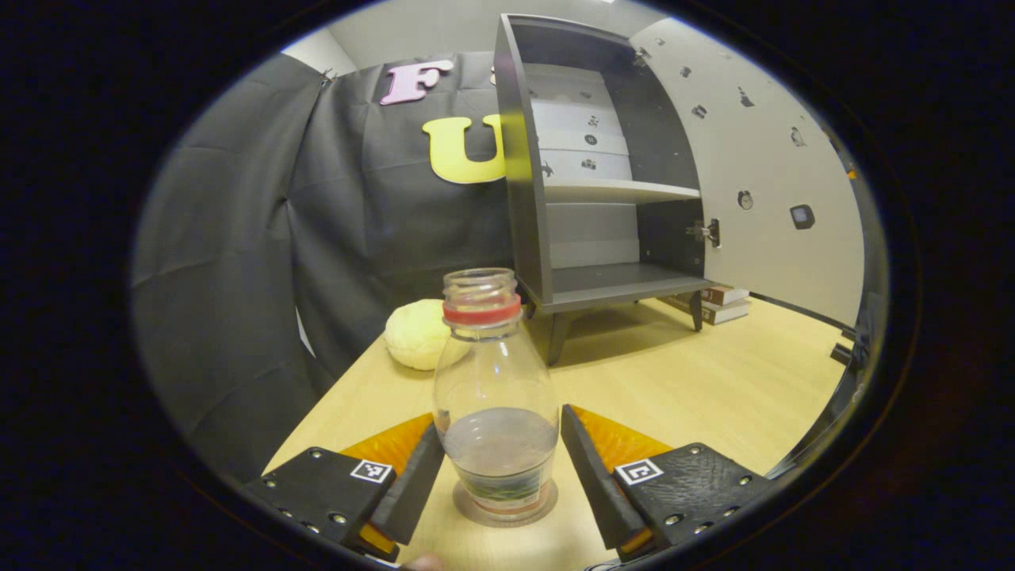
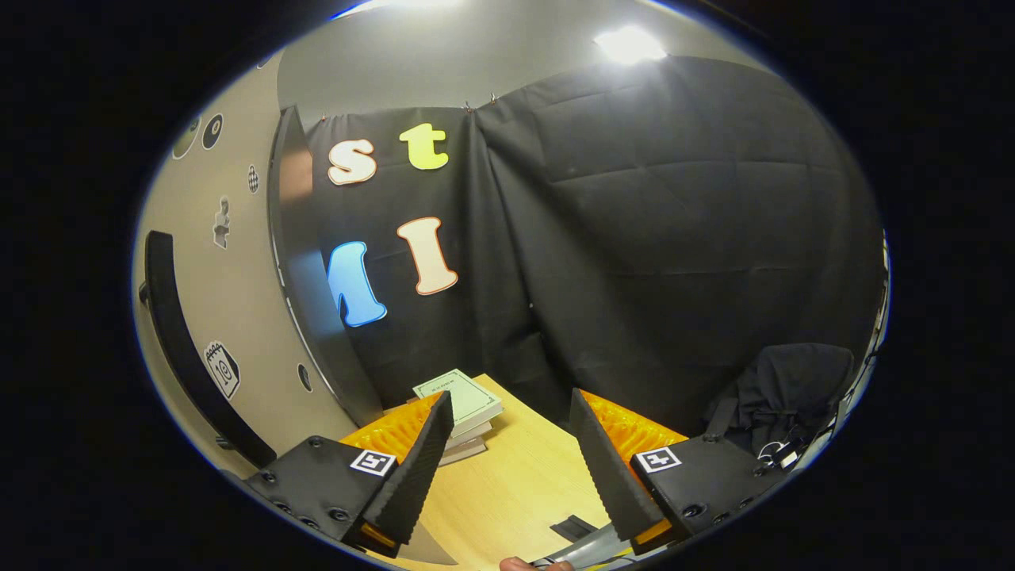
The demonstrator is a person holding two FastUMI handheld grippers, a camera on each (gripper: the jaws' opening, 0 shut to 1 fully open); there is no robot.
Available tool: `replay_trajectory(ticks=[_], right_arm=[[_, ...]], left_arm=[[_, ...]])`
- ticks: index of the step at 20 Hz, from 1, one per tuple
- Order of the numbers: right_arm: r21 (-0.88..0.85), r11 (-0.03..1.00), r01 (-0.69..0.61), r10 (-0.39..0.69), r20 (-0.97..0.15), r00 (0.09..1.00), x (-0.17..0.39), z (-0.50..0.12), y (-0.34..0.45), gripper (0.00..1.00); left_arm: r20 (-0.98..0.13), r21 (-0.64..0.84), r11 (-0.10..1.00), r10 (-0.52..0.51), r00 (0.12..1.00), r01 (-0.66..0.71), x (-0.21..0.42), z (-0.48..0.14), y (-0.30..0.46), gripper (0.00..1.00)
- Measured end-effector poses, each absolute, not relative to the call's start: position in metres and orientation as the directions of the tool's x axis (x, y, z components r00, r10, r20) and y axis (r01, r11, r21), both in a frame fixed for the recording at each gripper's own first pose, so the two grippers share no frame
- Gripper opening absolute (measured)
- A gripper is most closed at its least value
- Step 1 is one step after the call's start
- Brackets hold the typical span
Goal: Open the cabinet door with the right hand, grasp the bottle in the cabinet with the left hand and place it on the coaster, then close the cabinet door with the right hand.
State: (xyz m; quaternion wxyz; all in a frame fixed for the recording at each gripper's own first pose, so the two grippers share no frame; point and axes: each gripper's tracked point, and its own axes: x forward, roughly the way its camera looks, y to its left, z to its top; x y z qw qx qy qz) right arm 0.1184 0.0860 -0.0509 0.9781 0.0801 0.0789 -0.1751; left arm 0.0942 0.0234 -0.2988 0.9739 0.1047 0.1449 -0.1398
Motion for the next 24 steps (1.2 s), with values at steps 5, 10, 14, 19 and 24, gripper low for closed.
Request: replay_trajectory(ticks=[5, 10, 14, 19, 24], right_arm=[[0.135, 0.926, 0.353, -0.326, -0.19, 0.926, 0.118, -0.058, 0.087, 0.94], [0.147, 0.919, 0.367, -0.334, -0.204, 0.92, 0.116, -0.069, 0.084, 0.94], [0.155, 0.913, 0.376, -0.338, -0.229, 0.913, 0.11, -0.081, 0.083, 0.94], [0.139, 0.909, 0.393, -0.355, -0.233, 0.905, 0.103, -0.082, 0.08, 0.94], [0.148, 0.916, 0.372, -0.338, -0.21, 0.917, 0.111, -0.071, 0.078, 0.94]], left_arm=[[-0.262, 0.158, 0.945, -0.238, 0.935, 0.285, 0.091, -0.268, 0.029, 0.86], [-0.202, 0.173, 0.941, -0.256, 0.945, 0.292, 0.098, -0.221, 0.024, 0.84], [-0.181, 0.181, 0.941, -0.253, 0.95, 0.285, 0.104, -0.203, 0.026, 0.86], [-0.101, 0.172, 0.943, -0.269, 0.958, 0.283, 0.101, -0.143, 0.021, 0.84], [-0.043, 0.186, 0.951, -0.241, 0.97, 0.245, 0.098, -0.068, 0.014, 0.86]])
